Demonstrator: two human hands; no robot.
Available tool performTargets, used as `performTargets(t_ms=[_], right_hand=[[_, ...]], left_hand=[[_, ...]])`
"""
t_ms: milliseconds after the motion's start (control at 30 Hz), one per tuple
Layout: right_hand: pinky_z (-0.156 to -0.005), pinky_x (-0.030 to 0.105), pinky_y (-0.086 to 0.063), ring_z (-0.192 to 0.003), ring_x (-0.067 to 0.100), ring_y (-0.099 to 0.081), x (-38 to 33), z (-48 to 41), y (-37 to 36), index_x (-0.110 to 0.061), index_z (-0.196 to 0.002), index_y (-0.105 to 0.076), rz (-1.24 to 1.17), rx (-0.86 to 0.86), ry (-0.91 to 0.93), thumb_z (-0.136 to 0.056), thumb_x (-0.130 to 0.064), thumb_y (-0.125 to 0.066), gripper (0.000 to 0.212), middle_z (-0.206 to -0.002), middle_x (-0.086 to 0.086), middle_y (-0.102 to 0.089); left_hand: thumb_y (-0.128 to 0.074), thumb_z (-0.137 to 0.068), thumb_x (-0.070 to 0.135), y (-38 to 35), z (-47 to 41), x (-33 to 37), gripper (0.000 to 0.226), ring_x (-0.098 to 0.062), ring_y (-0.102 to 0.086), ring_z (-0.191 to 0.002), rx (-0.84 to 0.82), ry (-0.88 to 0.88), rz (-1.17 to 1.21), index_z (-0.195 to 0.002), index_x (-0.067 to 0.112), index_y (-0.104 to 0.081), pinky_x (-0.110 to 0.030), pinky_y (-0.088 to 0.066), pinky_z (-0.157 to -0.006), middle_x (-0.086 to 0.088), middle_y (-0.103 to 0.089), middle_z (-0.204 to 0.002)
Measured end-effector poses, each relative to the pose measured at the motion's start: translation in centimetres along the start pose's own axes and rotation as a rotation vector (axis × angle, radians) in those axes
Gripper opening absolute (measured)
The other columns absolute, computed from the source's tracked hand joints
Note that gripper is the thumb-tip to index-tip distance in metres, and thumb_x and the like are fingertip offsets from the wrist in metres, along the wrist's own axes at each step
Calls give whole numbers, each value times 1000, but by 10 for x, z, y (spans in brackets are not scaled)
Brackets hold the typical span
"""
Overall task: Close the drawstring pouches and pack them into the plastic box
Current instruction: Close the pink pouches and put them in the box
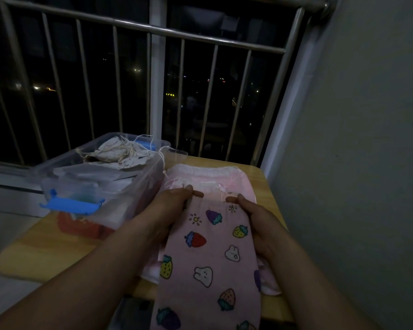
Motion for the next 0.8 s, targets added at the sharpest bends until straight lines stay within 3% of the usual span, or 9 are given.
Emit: performTargets(t_ms=[100,200,300,433,533,633,700,800], right_hand=[[-72,42,-55,-70,32,-74,-2,2,-4,-10,-90,-68,-117,-3,-19,-106,-35,-52,34,-86,17,-76],[-74,42,-53,-77,32,-70,-4,4,-6,-11,-83,-64,-207,-2,-15,-108,-35,-49,37,-84,13,-76],[-80,44,-52,-88,29,-66,-7,2,-3,-12,-76,-60,-290,24,-6,-108,-35,-48,41,-91,12,-75],[-85,44,-53,-99,29,-68,-12,-2,10,-14,-72,-54,-311,96,53,-109,-33,-46,43,-94,12,-75],[-96,47,-52,-99,31,-68,-13,-2,12,-13,-68,-49,-432,99,57,-109,-29,-46,44,-75,11,-65],[-99,50,-49,-73,25,-61,-14,0,11,-15,-63,-42,-526,99,83,-108,-24,-46,46,-56,4,-44],[-87,46,-53,-55,18,-47,-15,-1,12,-16,-61,-39,-566,98,93,-106,-20,-46,46,-50,1,-35],[-58,29,-46,-41,12,-34,-12,-4,11,-18,-61,-35,-545,96,62,-102,-16,-47,42,-48,-3,-29]], left_hand=[[-48,-108,36,0,1,0,40,-31,-74,-84,18,9,143,-108,9,-78,-35,-60,-71,-21,-77,-101],[-47,-108,37,-4,2,-3,41,-32,-74,-90,2,60,273,-111,10,-76,-37,-59,-73,-20,-77,-104],[-44,-109,38,-4,-1,-4,43,-31,-72,-105,-2,72,388,-114,8,-74,-39,-58,-80,-13,-78,-111],[-40,-110,38,1,-7,-4,45,-28,-67,-117,19,52,498,-114,5,-71,-47,-50,-105,-11,-77,-115],[-36,-111,40,2,-10,-6,47,-30,-68,-115,4,66,649,-86,9,-61,-48,-53,-91,-14,-77,-109],[-37,-110,44,-2,-11,-5,50,-24,-66,-79,-39,71,820,-70,15,-47,-47,-54,-86,-7,-64,-71],[-40,-110,43,-3,-12,-5,50,-16,-43,-57,-36,76,877,-67,18,-42,-36,-52,-73,0,-41,-61],[-40,-109,41,-3,-14,-5,47,-12,-23,-52,-53,46,704,-66,22,-36,-23,-27,-49,5,-27,-60]])
Point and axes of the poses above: each hand's wrist, its own z-axis away from the middle knuckle, its own y-axis out of the back of the hand, x = y × z, the point moved 4 cm from there along -z, towards the middle knuckle
